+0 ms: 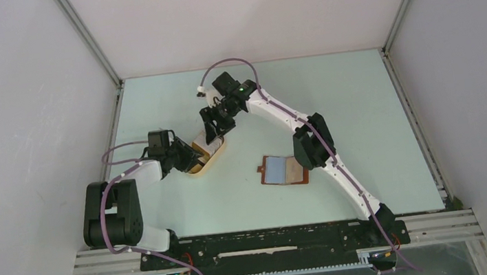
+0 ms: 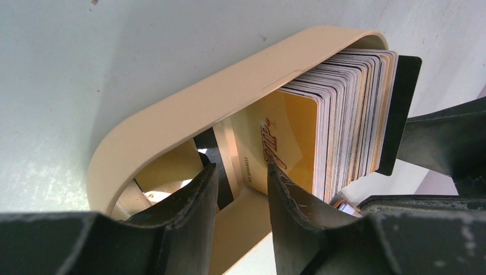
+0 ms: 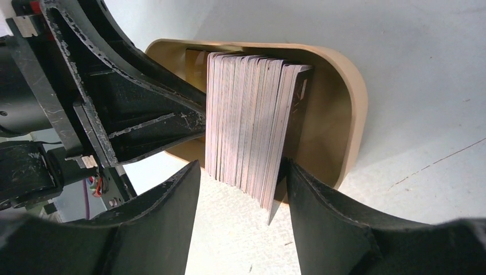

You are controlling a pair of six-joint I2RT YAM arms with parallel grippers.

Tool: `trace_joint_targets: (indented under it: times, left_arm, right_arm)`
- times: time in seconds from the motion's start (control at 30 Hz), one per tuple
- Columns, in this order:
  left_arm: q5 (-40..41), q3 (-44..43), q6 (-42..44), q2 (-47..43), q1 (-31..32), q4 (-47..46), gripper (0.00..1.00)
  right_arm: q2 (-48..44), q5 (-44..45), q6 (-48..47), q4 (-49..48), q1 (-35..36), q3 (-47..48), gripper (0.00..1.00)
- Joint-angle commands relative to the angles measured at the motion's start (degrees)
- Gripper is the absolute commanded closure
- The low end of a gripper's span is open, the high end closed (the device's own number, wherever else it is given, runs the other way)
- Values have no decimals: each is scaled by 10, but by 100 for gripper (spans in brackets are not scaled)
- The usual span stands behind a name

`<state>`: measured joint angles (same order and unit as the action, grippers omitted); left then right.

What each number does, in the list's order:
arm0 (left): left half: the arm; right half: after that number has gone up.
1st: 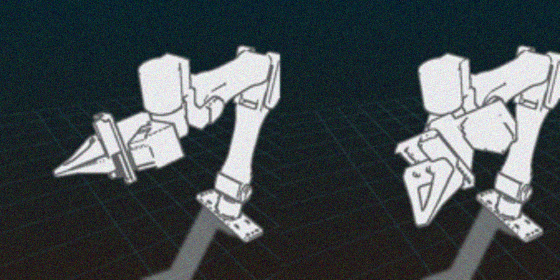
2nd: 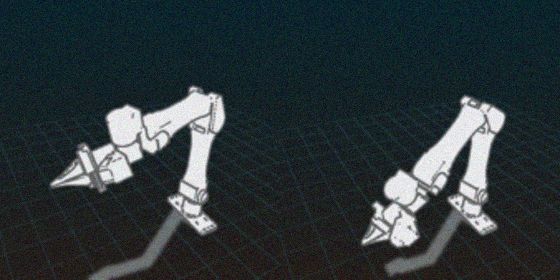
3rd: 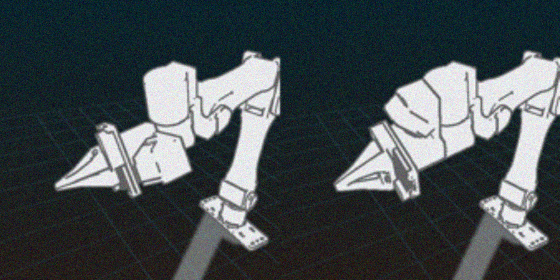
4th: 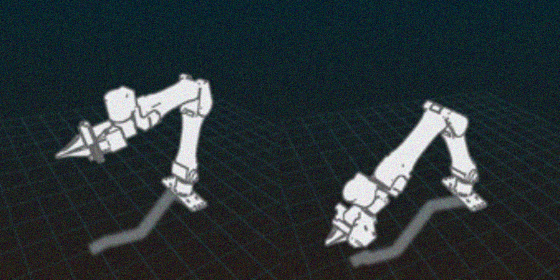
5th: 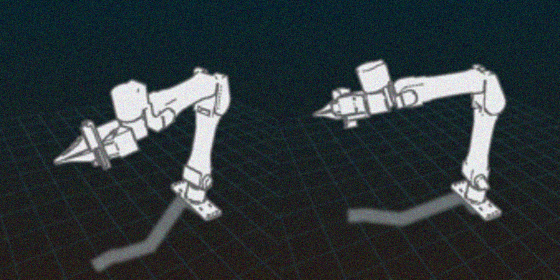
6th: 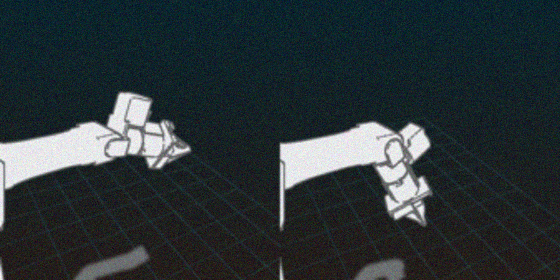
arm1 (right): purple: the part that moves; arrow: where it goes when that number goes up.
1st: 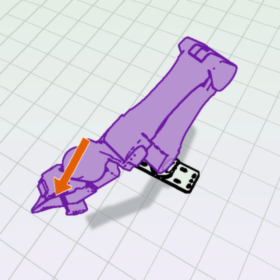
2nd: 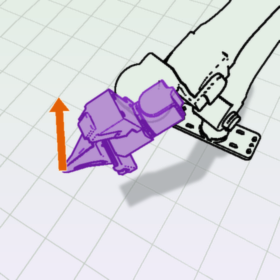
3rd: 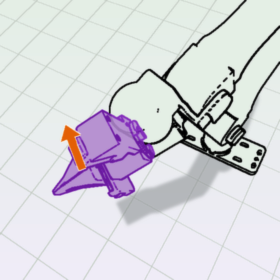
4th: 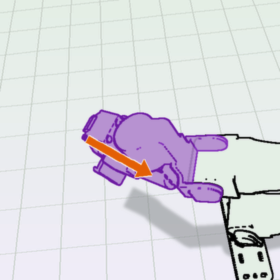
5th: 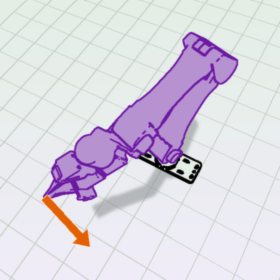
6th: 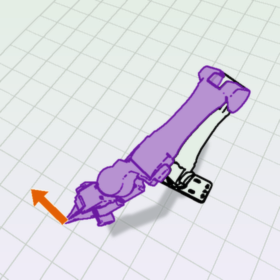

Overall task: Put the credit cards into the card holder
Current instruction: Pick up the credit card from the storage box.

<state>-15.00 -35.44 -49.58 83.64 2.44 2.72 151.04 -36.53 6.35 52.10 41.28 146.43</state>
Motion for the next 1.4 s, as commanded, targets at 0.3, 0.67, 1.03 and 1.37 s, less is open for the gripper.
trace_joint_targets:
  times: [0.3,0.67,1.03,1.37]
  left_arm:
    - [-7,-13,-3,9,-2,-14,57]
    - [-9,-14,-3,9,-2,-14,58]
    - [-9,-13,-3,9,-3,-14,58]
    - [-10,-13,-2,9,-2,-14,58]
  right_arm:
    - [-51,-31,10,-5,-3,-4,44]
    - [-44,-18,7,-9,-9,-9,56]
    - [-45,-13,7,-9,-15,-11,65]
    - [-50,-7,2,-10,-22,-11,75]
